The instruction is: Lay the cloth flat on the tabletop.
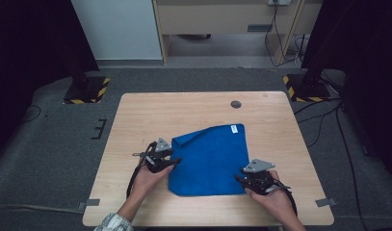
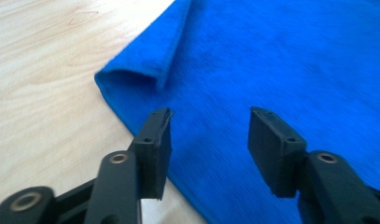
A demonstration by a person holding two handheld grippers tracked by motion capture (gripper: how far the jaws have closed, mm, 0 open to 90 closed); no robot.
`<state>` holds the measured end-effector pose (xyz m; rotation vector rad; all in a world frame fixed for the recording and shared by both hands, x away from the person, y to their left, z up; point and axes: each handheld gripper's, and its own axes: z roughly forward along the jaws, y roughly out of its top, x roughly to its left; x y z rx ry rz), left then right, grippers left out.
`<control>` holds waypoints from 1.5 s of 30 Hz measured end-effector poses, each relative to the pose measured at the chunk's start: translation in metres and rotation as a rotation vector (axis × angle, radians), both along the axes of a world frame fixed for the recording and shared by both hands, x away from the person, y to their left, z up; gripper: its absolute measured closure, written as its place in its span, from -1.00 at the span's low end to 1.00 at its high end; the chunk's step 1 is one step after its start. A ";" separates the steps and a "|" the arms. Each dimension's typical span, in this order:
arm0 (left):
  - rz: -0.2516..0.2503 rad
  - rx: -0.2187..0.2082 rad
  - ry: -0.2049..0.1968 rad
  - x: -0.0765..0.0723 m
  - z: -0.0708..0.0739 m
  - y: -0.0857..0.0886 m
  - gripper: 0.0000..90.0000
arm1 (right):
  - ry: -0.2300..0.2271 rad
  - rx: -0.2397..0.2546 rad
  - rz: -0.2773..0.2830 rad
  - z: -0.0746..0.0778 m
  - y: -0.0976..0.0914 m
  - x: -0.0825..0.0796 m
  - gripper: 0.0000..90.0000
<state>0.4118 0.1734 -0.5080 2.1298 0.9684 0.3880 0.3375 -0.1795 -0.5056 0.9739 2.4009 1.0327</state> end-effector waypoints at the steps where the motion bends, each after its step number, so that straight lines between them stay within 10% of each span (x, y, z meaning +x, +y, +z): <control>1: 0.005 0.003 0.004 0.004 -0.001 -0.001 0.12 | 0.000 0.003 -0.001 0.000 0.000 0.000 0.45; 9: 0.018 0.024 0.045 0.033 -0.013 -0.010 0.18 | -0.006 0.010 0.002 0.002 0.000 -0.002 0.46; 25: 0.116 -0.006 -0.028 0.075 -0.017 -0.014 -0.01 | -0.016 0.026 -0.001 0.006 -0.001 -0.009 0.23; 45: 0.082 0.006 -0.037 0.051 -0.001 -0.017 -0.50 | -0.019 0.058 -0.097 0.000 0.001 0.006 -0.51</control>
